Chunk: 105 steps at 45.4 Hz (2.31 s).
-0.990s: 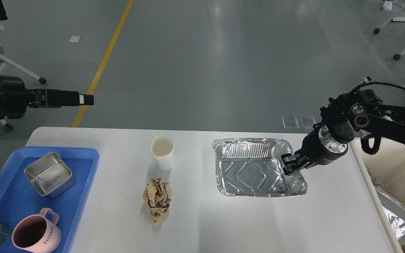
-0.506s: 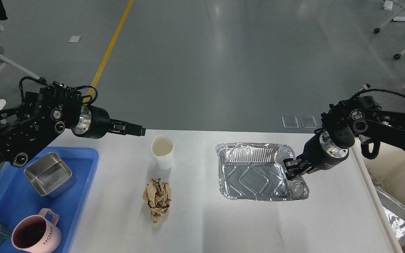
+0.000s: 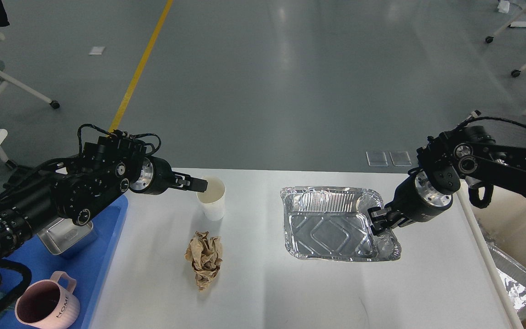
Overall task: Tidy desktop
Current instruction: 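Reach the left gripper to the white paper cup and grasp it, then lift the paper cup with the left gripper and lower it into the foil tray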
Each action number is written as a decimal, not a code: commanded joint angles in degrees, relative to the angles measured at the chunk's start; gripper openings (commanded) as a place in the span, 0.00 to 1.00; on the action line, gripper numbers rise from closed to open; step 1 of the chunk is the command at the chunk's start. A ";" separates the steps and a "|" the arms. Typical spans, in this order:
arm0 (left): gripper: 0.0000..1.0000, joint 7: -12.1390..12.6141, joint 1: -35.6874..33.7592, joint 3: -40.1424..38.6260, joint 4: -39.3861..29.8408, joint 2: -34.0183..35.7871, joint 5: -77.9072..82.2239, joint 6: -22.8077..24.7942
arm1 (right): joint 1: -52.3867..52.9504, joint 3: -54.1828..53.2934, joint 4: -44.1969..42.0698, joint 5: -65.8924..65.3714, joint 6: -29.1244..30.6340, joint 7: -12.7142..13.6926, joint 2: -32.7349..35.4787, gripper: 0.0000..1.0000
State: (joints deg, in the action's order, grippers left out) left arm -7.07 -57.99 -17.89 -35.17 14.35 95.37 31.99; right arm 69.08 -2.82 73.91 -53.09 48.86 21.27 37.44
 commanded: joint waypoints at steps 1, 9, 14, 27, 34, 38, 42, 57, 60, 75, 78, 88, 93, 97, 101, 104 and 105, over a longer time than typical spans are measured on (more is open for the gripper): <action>0.70 0.48 0.25 1.10 0.89 -0.99 -0.01 -0.27 | -0.09 0.01 -0.08 0.00 0.00 0.00 0.00 0.00; 0.56 0.22 0.43 4.88 6.16 -4.60 -2.56 -1.32 | -0.18 0.01 -0.08 0.00 0.00 0.00 0.00 0.00; 0.49 0.22 0.60 5.93 6.87 -5.21 -4.40 -1.50 | -0.18 0.01 -0.08 0.00 0.00 0.00 0.18 0.00; 0.22 0.39 0.51 7.08 8.01 -6.09 -5.81 -1.32 | -0.26 0.01 -0.08 0.00 0.00 0.00 0.09 0.00; 0.07 0.04 0.34 7.08 8.10 -6.36 -5.81 -0.44 | -0.26 0.01 -0.08 0.00 0.00 0.00 0.18 0.00; 0.01 -0.40 0.08 7.08 8.10 -6.36 -5.81 0.52 | -0.26 0.01 -0.08 0.00 0.00 0.00 0.09 0.00; 0.00 -1.01 -0.45 6.99 7.66 -6.27 -5.81 2.28 | -0.26 0.01 -0.17 0.00 0.00 0.00 0.18 0.00; 0.00 -3.56 -3.97 5.85 -3.93 -0.30 -9.50 11.94 | -0.26 0.01 -0.52 0.00 0.00 0.00 0.18 0.00; 0.00 -3.21 -4.93 5.32 -9.64 2.78 -12.05 13.53 | -0.26 -0.08 -0.61 0.00 0.00 0.00 0.26 0.00; 0.02 -3.03 -14.06 -1.62 -20.54 15.86 -19.34 23.01 | -1.05 -0.26 -1.14 0.00 0.00 -0.09 0.35 0.00; 0.02 -3.30 -15.65 -1.71 -22.22 19.12 -21.10 23.01 | -1.05 -0.26 -1.58 0.00 0.00 0.00 0.18 0.00; 0.02 -3.47 -21.01 -2.85 -26.00 27.30 -27.96 23.01 | -0.97 -0.26 -2.28 0.00 0.00 -0.09 0.00 0.00; 0.02 -3.56 -24.97 -3.73 -26.18 27.48 -30.24 23.01 | -0.97 -0.26 -2.28 0.00 0.00 -0.09 0.00 0.00; 0.02 -3.91 -29.27 -3.56 -26.00 26.96 -31.21 23.01 | -0.79 -0.26 -2.28 0.00 0.00 -0.09 -0.09 0.00; 0.02 -5.40 -33.49 -3.21 -25.92 26.52 -31.92 23.01 | -0.70 -0.26 -2.63 0.00 0.00 -0.09 -0.09 0.00; 0.02 -6.02 -36.04 -2.94 -25.92 25.64 -32.01 23.01 | -0.62 -0.26 -2.72 0.00 0.00 -0.09 -0.17 0.00; 0.02 -6.02 -36.83 -2.85 -25.92 25.20 -32.01 23.01 | -0.70 -0.26 -2.72 0.00 0.00 -0.09 -0.35 0.00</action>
State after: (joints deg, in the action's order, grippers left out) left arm -12.09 -90.35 -21.30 -61.12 40.96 63.68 55.00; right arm 68.35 -3.08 71.36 -53.07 48.87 21.19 37.37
